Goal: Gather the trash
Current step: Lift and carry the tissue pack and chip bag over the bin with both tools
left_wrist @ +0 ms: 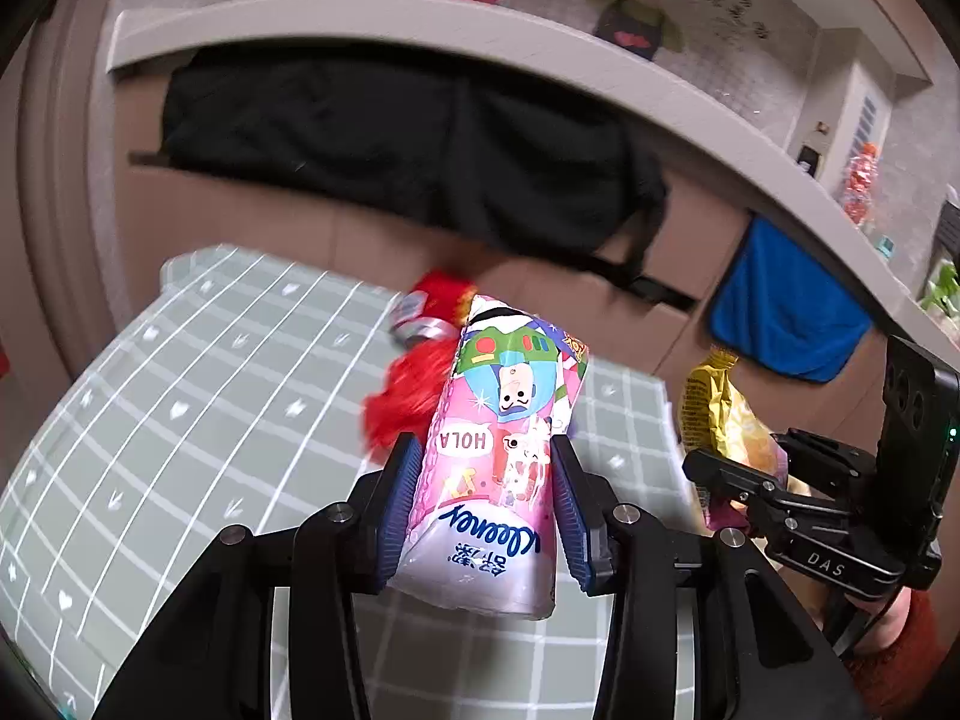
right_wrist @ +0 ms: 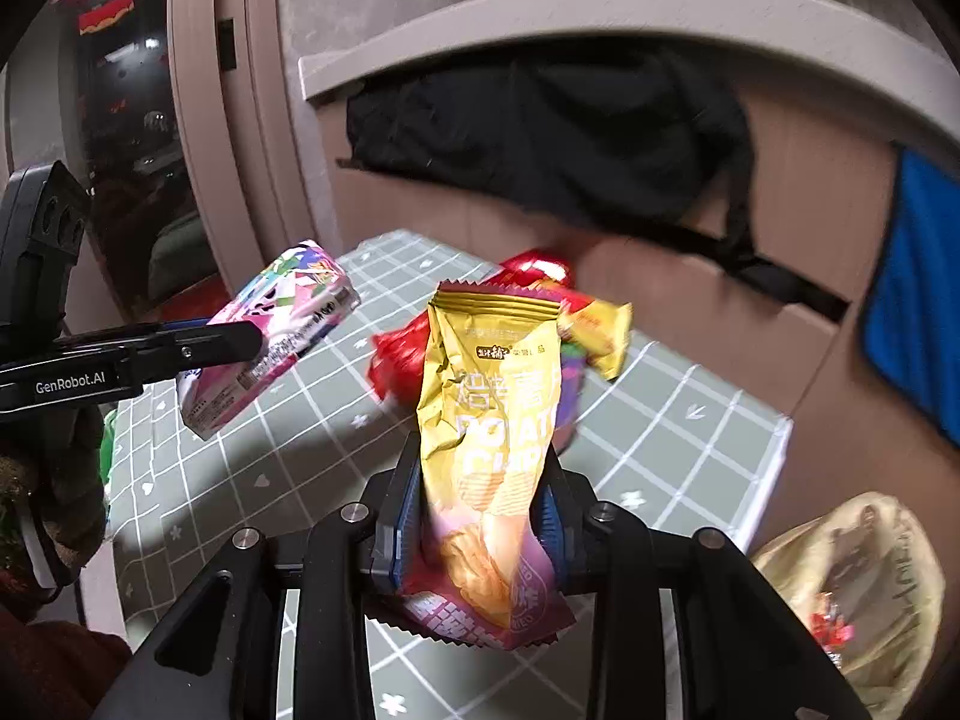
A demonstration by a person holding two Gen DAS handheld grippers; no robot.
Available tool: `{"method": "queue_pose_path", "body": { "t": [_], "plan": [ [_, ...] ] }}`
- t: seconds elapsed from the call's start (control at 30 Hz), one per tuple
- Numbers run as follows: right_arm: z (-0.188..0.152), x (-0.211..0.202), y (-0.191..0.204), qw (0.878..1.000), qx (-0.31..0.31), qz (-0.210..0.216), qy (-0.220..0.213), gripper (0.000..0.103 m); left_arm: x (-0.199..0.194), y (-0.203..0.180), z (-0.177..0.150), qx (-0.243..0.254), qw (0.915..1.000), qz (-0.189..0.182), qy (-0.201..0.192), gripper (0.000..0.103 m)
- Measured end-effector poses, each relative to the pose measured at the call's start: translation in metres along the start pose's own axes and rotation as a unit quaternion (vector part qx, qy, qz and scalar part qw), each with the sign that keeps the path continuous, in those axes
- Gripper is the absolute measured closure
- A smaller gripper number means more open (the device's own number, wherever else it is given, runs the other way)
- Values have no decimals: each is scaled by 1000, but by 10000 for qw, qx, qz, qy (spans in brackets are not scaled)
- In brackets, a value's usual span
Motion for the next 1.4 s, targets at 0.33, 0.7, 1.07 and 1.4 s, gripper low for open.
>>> {"method": "queue_pose_path", "body": {
  "t": [0.33, 0.7, 1.07, 1.4],
  "plan": [
    [52, -89, -61, 9928, -38, -641, -1013, 73, -13, -108, 78, 631, 9919, -519, -977, 59],
    [50, -162, -142, 9778, 208, -1519, -1427, 73, 15, -223, 87, 987, 9822, -1180, -1076, 59],
    [18, -200, -202, 9682, 782, -1889, -1443, 73, 48, -297, 50, 1249, 9758, -1645, -711, 59],
    [-8, -206, -219, 9636, 949, -2088, -1376, 72, 68, -318, 23, 1375, 9753, -1669, -458, 59]
  ]
}}
Point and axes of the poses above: each gripper's, at about its wrist camera, not at the fingertips, and x roughly the way its jaws point, y to its left, z to its top, the point moved 8 cm from there along x, roughly the way its jaws point, and after that the axes turned 4 degrees about -y, right-handed, at the moved point
